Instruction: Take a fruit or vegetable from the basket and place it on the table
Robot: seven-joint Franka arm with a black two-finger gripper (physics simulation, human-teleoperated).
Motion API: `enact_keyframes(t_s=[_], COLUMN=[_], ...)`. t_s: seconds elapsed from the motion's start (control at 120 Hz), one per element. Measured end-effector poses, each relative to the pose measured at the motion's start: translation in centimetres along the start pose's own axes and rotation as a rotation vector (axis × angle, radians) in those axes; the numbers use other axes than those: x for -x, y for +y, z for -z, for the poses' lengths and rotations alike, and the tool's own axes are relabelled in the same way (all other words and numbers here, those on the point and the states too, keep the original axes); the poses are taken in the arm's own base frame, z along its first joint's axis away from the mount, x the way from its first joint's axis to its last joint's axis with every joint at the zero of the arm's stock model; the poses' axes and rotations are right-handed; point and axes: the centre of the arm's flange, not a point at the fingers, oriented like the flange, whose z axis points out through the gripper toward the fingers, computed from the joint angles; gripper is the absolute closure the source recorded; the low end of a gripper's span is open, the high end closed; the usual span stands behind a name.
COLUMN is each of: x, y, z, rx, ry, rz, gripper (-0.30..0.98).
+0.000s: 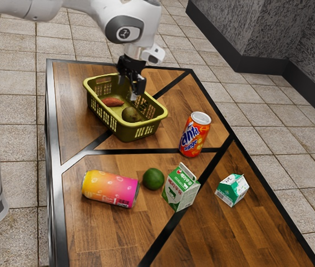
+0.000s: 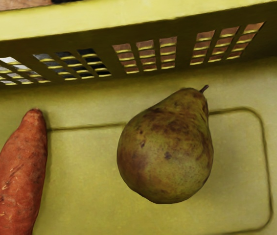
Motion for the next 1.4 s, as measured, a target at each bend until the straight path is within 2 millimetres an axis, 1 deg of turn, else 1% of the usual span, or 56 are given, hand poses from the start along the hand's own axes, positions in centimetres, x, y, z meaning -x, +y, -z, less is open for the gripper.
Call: enact_keyframes(t_s=[0.233, 0.383, 0.475, 0.692, 0.908, 1.042, 1.4], x=[-1.0, -0.9, -0.8, -0.8, -1.6, -1.9, -2.7], y=[0.4, 0.5, 0.0, -0.3, 0.0, 0.1, 0.6], z=[-2.2, -3.9, -4.9, -5.5, -6.2, -6.3, -8.4], rx=[-0.006, -0.006, -0.003, -0.001, 0.003, 0.005, 0.0], ry=[0.001, -0.012, -0.021, -0.019, 0.007, 0.02, -0.002], rz=[-0.005, -0.003, 0.009, 0.018, 0.025, 0.031, 0.039], gripper=[0.0, 0.0, 0.0, 0.0, 0.0, 0.0, 0.0])
